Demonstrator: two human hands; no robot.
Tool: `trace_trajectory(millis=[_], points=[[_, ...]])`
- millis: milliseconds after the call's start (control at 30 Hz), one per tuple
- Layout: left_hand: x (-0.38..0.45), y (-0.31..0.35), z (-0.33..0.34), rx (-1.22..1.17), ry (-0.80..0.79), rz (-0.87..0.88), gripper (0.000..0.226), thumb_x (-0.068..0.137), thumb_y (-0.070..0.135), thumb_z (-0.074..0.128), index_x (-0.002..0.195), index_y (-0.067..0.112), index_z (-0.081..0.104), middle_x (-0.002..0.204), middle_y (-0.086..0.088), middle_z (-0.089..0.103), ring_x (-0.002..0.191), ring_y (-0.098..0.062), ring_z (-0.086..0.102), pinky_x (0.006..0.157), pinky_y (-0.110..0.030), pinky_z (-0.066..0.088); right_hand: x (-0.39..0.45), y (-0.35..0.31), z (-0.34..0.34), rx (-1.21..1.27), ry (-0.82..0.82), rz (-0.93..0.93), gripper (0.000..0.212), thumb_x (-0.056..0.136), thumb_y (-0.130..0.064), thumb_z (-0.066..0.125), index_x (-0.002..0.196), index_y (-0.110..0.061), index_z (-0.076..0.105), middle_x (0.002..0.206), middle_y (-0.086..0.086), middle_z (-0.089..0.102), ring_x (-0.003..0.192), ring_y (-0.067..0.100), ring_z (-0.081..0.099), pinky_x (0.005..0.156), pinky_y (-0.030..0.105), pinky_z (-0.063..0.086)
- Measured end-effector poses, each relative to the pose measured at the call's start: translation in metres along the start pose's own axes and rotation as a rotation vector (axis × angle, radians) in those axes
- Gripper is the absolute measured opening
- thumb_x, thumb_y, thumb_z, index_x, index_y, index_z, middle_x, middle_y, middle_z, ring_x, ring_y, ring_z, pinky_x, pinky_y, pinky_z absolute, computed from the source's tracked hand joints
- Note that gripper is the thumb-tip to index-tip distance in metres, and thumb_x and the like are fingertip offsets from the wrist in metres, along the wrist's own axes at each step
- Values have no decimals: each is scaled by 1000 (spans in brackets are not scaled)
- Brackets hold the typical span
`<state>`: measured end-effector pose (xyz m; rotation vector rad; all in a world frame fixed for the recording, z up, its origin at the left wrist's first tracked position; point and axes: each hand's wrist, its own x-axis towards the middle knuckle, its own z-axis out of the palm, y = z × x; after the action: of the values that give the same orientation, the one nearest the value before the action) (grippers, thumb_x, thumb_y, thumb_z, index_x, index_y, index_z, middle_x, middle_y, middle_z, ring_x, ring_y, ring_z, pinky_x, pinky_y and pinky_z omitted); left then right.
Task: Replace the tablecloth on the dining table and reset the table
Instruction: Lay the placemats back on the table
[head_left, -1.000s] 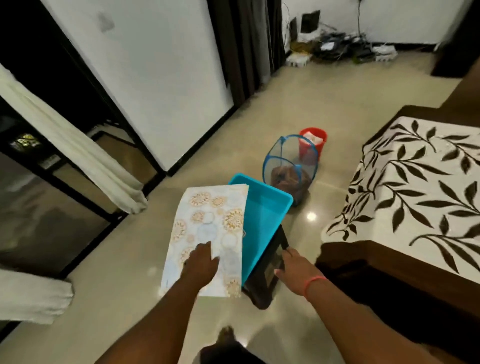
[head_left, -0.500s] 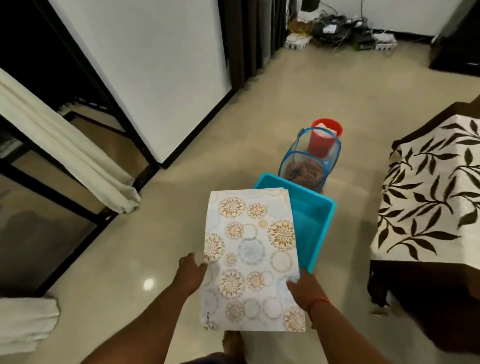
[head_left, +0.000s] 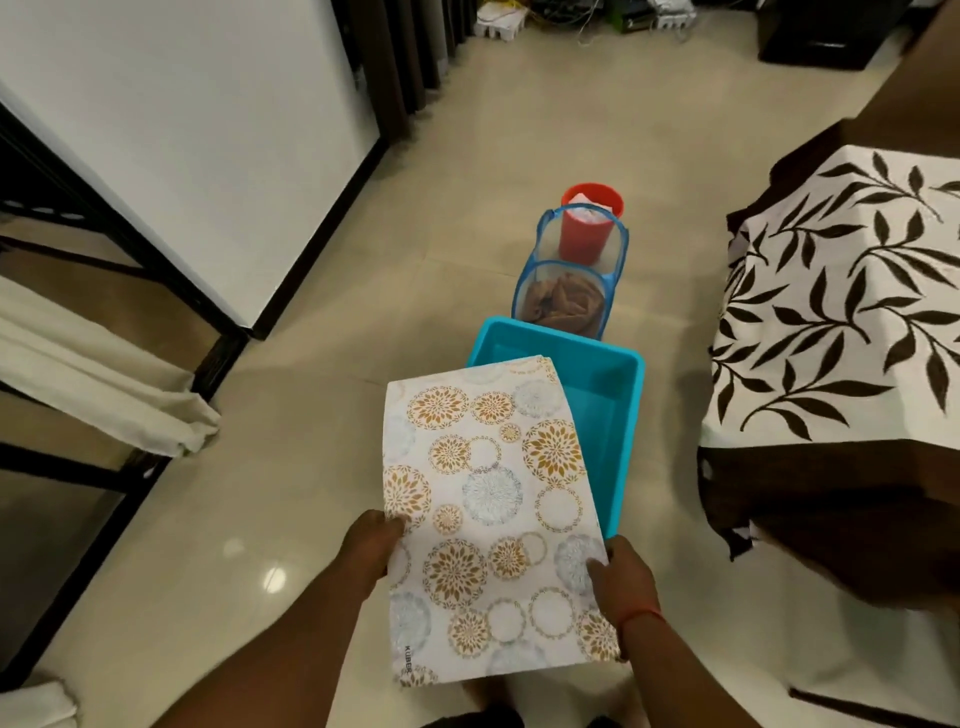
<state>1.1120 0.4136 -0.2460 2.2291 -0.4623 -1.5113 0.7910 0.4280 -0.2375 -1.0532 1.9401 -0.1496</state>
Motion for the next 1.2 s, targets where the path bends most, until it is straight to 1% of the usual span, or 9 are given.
trace_trajectory(millis=[100,267,433,533,667,800,967,1033,1200], points=[[-9,5,1,126,152,181,23,99,21,57,82,9,49,76,-9,51,68,-24,47,60,-30,36,-10,-5,-3,64,36,-25,6,99,-19,53,105,-21,53,96,-3,59,75,2,50,66,20,40],[-44,33,11,23,244,395,6,100,12,54,94,11,55,82,-5,58,72,-20,52,61,-29,39,-28,-15,-24,204,101,-41,9,98,-14,54,103,-20,58,96,-4,64,79,1,56,61,15,39],[-61,70,31,-32,265,476,6,100,19,57,98,14,59,88,-10,63,81,-34,59,70,-38,45,-41,-25,-70,275,182,-102,13,96,-8,57,97,-21,57,87,-8,62,75,5,55,59,11,41],[-77,100,59,-28,241,527,4,99,21,58,98,17,59,89,-9,63,83,-35,59,72,-39,44,-43,-23,-110,291,247,-118,14,95,-8,60,97,-21,57,91,-5,61,78,12,56,68,22,45],[-110,152,119,-30,179,630,7,97,19,60,103,16,60,94,-10,63,89,-33,58,80,-40,44,-38,-3,-180,327,323,-109,19,94,-13,61,107,-26,57,106,-5,65,98,14,60,91,27,47],[-146,193,197,18,114,721,7,96,17,61,102,14,62,94,-14,65,89,-34,60,80,-43,46,-44,29,-255,416,403,-117,17,96,-14,59,104,-28,59,101,-10,66,95,9,61,89,27,49],[-217,233,325,117,53,843,5,96,15,60,93,11,58,85,-14,59,80,-32,55,71,-37,39,-37,113,-360,481,505,-77,13,96,-15,58,104,-25,61,98,-8,66,91,6,60,88,31,53],[-245,242,386,135,1,909,6,97,14,60,91,11,58,85,-14,61,84,-35,59,73,-40,44,-30,153,-408,523,544,-67,12,97,-15,57,105,-24,61,99,-7,66,91,8,61,85,29,53],[-299,263,505,147,-115,976,8,98,20,59,104,15,61,95,-9,67,90,-32,61,75,-36,46,-15,227,-499,658,598,-18,13,98,-14,56,100,-25,62,100,-4,66,92,11,63,76,28,54]])
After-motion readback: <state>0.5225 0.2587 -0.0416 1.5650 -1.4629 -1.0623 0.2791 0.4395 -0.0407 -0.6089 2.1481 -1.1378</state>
